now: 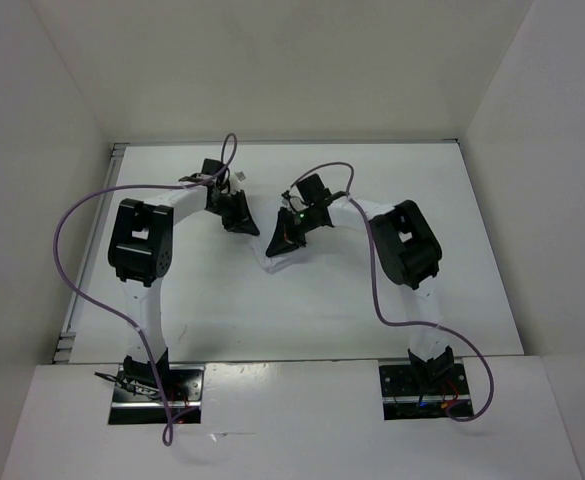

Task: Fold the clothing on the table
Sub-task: Fold the skirt

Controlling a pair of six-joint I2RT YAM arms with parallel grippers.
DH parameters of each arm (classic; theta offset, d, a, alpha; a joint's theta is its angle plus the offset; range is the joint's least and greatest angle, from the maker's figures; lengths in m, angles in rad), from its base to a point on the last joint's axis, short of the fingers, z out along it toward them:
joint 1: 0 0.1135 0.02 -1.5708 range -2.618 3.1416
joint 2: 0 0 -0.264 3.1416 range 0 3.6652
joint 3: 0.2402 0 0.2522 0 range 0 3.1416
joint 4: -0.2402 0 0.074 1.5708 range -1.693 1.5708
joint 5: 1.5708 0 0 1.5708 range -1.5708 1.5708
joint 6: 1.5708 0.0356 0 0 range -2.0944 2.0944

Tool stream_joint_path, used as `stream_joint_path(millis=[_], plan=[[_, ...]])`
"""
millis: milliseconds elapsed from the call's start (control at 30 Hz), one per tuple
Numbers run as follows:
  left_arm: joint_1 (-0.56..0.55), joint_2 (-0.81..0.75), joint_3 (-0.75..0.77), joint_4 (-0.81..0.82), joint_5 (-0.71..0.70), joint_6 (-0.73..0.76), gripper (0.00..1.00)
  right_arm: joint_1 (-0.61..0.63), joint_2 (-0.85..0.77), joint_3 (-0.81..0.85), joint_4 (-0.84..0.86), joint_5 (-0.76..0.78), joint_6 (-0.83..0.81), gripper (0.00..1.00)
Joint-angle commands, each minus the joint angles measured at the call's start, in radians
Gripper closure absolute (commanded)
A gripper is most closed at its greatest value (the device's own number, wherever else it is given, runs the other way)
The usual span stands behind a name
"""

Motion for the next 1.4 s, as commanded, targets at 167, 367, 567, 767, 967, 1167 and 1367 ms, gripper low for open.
stream_joint_path(millis=[167,367,567,767,967,1167,1367], plan=[[0.036,-0.005,0.0,-0.014,-0.046,0.03,0.89,0.039,0.138,0.041,-0.101,-0.126,-0.13,0.85],[0.036,0.014,0.04,-0.032,-0.055,0.03,0.9,0.048,0.126,-0.053,-0.136,-0.126,-0.198,0.85],[0.056,-0.098,0.125,-0.054,0.006,0.039,0.74,-0.033,-0.044,0.045,-0.19,-0.083,-0.232,0.79],[0.079,-0.368,0.035,-0.041,-0.011,0.059,0.31,-0.165,-0.284,0.09,-0.181,0.049,-0.19,0.51],[0.088,-0.63,-0.318,0.021,-0.051,-0.01,0.29,-0.236,-0.499,-0.207,-0.122,0.166,-0.145,0.21],[0.088,-0.748,-0.575,0.103,-0.032,-0.101,0.29,-0.246,-0.663,-0.496,-0.041,0.216,-0.039,0.0],[0.077,-0.753,-0.562,0.112,-0.026,-0.088,0.3,-0.246,-0.717,-0.593,-0.05,0.27,-0.02,0.0]])
